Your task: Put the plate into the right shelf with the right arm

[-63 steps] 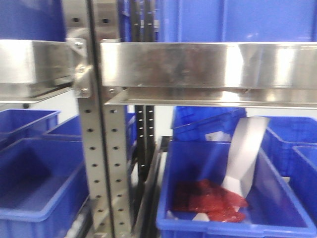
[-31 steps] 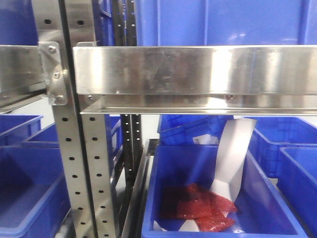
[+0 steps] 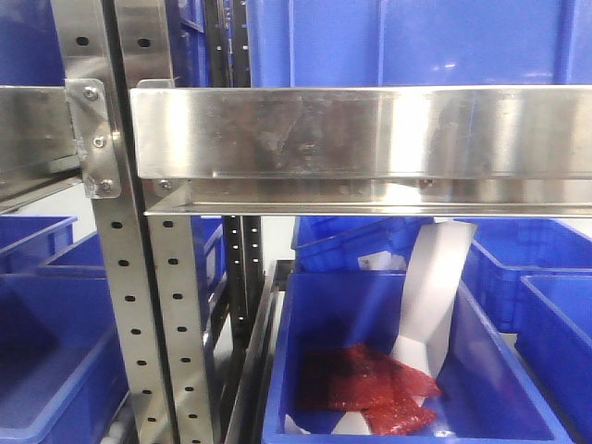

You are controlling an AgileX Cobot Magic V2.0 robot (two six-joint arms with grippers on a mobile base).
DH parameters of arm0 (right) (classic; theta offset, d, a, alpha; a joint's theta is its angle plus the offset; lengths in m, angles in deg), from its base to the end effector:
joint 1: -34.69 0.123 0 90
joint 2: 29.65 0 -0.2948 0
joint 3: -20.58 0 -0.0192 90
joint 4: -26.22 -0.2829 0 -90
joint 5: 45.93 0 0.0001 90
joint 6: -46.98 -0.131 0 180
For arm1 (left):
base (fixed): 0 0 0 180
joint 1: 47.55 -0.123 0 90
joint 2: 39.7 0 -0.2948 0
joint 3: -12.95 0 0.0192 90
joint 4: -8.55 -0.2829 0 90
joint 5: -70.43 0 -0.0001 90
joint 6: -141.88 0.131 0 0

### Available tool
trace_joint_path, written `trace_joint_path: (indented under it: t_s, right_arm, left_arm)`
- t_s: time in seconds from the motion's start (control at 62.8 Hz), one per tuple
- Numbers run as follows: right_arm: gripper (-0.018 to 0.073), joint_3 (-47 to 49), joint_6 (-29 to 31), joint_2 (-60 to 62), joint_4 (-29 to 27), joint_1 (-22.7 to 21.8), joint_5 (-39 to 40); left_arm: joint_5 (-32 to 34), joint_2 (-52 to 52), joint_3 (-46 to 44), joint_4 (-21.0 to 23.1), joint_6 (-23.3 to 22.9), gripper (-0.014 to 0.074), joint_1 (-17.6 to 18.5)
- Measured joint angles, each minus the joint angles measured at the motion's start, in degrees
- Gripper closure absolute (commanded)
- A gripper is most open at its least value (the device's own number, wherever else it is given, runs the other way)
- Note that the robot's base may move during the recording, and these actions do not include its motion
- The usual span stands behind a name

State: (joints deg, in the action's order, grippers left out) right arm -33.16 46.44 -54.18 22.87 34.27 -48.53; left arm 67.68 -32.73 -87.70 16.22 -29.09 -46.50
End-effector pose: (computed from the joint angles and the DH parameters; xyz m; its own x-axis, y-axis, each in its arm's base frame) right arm 0.1342 -0.0006 0.3424 0.1587 0.0666 -0.9851 -0.0061 0.9978 0.0665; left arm 0.1194 -0.0030 0.1982 0.0172 0.0236 -0.9996 0.0243 0.9994 0.0240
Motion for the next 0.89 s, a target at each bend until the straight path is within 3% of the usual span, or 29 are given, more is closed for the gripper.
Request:
trace_joint_path:
  t_s: [0.573,0.892]
  right_arm:
    - [0.0506,0.85,0.0,-0.11,0.0,0.0,-0.38]
    - [0.0506,18.76,0.0,-10.58,0.0,0.0,-2.85]
  left_arm:
    - [0.0,0.0,0.0,0.0,0.0,0.0724,0.0]
    - [0.0,0.0,0.0,0.0,0.0,0.0724,0.0]
